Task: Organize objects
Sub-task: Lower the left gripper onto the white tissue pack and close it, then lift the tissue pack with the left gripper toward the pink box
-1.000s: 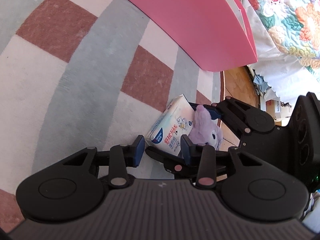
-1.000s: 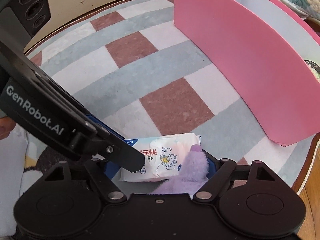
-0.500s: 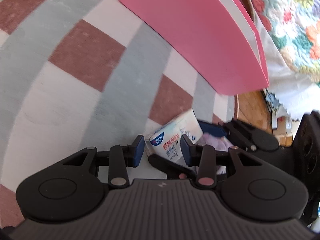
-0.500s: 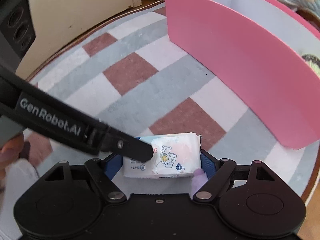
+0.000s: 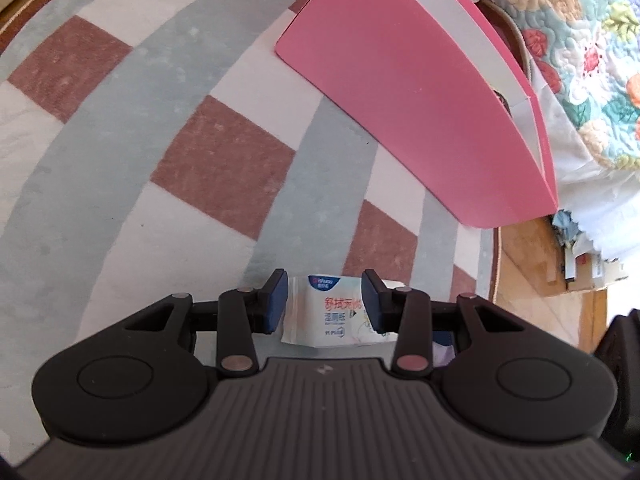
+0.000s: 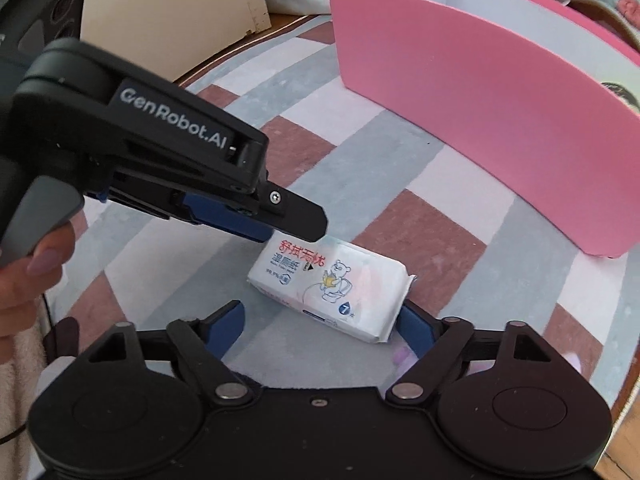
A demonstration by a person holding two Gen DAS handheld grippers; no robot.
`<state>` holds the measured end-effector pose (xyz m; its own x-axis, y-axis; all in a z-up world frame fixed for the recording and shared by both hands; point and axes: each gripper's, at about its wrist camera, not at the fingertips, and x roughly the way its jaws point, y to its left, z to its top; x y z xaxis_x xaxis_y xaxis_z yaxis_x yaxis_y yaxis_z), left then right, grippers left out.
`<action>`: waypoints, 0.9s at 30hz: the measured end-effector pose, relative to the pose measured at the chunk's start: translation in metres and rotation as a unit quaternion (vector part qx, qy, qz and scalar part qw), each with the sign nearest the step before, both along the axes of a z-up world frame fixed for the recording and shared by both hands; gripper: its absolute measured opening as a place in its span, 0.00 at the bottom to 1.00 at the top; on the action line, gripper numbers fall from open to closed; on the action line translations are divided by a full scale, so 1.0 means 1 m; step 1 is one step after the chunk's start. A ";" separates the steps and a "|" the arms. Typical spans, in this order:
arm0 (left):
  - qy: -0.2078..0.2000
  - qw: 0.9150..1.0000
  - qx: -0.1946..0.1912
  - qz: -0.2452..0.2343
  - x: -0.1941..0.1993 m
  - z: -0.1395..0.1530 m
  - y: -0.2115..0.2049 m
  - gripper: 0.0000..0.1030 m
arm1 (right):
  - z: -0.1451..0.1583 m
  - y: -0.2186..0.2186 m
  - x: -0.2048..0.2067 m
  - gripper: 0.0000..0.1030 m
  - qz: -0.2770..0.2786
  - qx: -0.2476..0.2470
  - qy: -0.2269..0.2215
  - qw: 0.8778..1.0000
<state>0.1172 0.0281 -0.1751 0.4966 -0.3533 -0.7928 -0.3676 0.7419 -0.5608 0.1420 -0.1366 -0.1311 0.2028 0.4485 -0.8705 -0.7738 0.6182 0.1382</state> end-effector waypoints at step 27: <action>-0.022 0.994 0.072 -0.075 -0.002 0.017 -0.028 0.30 | -0.002 -0.004 -0.027 0.59 -0.058 -0.007 -0.090 0.994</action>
